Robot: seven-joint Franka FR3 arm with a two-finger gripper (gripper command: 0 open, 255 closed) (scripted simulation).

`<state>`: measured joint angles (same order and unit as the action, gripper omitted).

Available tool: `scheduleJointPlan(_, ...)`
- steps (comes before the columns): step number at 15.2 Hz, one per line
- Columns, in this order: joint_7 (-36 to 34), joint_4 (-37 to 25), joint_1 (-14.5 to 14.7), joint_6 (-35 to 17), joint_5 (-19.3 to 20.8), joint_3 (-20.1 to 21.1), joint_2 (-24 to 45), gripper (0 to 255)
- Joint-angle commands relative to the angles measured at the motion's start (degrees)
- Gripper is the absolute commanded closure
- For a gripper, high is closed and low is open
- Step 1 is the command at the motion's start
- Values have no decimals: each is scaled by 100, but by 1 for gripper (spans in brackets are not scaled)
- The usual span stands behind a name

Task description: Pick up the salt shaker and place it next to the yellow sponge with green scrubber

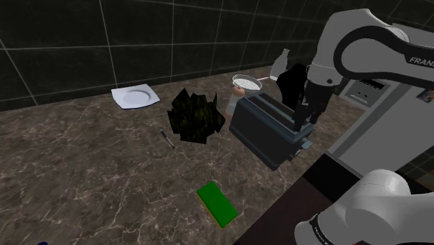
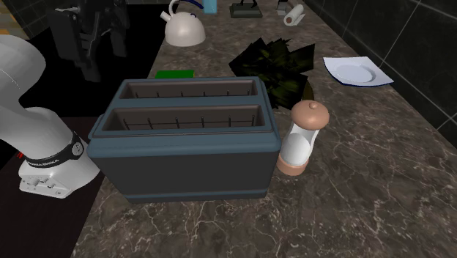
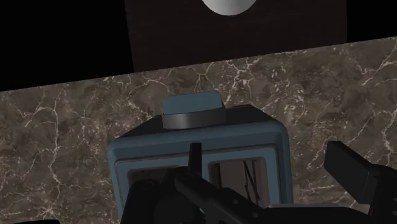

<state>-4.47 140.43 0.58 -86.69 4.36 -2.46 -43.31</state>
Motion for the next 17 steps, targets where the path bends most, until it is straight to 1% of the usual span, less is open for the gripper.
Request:
scheduleJointPlan(1,0,0,0,0,0,0,0,0)
scheduleJointPlan(5,145,-623,17,-356,15,-124,1011,0)
scheduleJointPlan(9,304,-1355,36,-574,-15,-230,1995,0)
scheduleJointPlan(13,477,-2199,48,-660,-85,-319,2962,0)
scheduleJointPlan(17,656,-3168,41,-616,-190,-386,3929,0)
